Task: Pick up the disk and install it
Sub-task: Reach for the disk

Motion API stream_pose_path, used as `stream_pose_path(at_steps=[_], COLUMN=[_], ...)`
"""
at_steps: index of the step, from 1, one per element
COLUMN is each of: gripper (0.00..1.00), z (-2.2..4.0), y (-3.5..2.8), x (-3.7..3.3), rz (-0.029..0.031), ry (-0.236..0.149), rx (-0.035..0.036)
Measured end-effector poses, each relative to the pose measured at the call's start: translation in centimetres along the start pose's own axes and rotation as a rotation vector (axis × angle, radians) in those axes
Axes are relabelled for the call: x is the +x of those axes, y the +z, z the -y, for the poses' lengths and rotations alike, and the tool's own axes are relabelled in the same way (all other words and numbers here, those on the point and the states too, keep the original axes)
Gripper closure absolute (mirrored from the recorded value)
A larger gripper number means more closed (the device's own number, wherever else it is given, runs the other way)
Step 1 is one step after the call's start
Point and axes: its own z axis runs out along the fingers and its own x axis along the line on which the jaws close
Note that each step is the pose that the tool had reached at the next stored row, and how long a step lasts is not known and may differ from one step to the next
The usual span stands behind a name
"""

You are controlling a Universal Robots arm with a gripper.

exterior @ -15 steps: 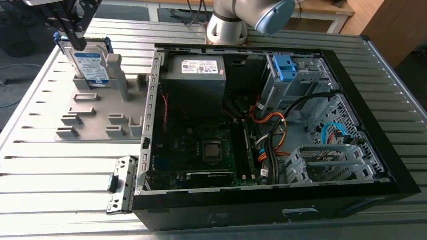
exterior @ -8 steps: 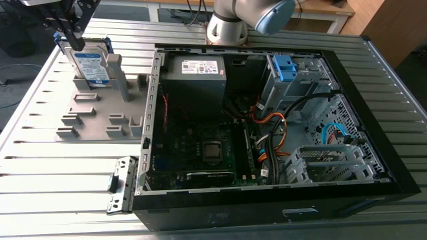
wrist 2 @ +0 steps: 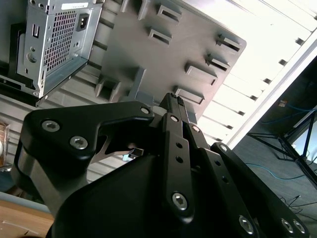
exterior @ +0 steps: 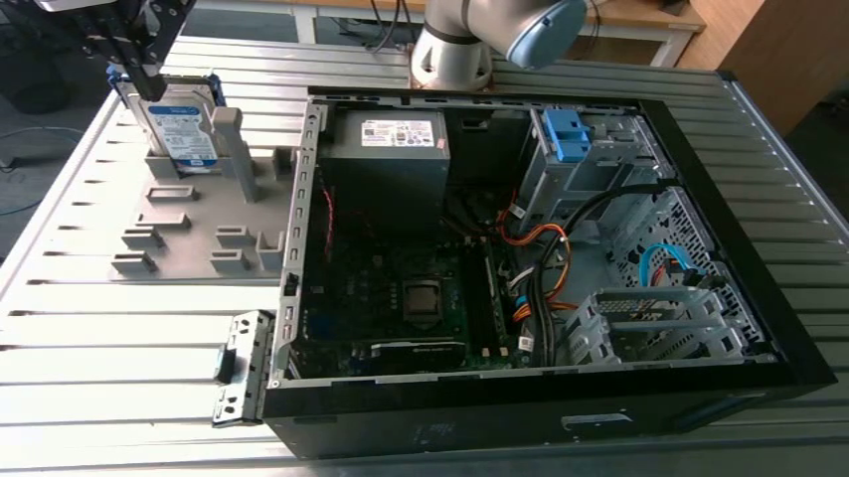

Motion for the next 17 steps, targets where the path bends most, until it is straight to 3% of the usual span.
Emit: stream_pose_path(at_steps=[17], gripper=[0.89], z=[0.04], y=[0.04], x=[0.47], rz=[0.0000], ry=[0.000], rx=[0.0000])
